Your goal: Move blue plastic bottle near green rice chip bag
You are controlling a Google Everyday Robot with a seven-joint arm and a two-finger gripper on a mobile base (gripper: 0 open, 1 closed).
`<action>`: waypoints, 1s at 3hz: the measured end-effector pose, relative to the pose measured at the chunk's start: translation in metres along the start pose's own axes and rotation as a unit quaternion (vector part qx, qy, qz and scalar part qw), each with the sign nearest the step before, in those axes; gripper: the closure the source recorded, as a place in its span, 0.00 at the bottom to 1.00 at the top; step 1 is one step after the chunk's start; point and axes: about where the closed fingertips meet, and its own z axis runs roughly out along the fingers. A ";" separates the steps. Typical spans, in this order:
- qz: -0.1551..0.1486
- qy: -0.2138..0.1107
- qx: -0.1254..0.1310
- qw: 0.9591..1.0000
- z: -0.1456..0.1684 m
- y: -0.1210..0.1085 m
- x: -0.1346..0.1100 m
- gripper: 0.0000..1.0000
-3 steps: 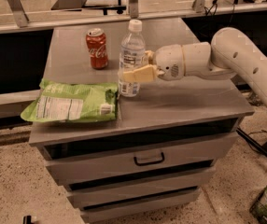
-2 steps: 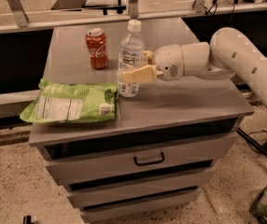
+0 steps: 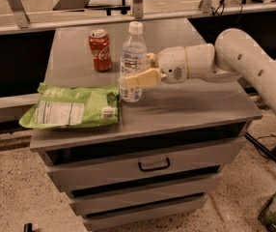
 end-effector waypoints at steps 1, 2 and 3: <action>0.000 0.000 -0.002 1.000 0.003 0.001 -0.001 0.04; -0.001 0.000 -0.004 1.000 0.004 0.002 -0.001 0.00; -0.001 0.000 -0.004 1.000 0.004 0.002 -0.001 0.00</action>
Offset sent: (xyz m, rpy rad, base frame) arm -0.0008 0.0028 0.0002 0.0002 0.0001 0.0052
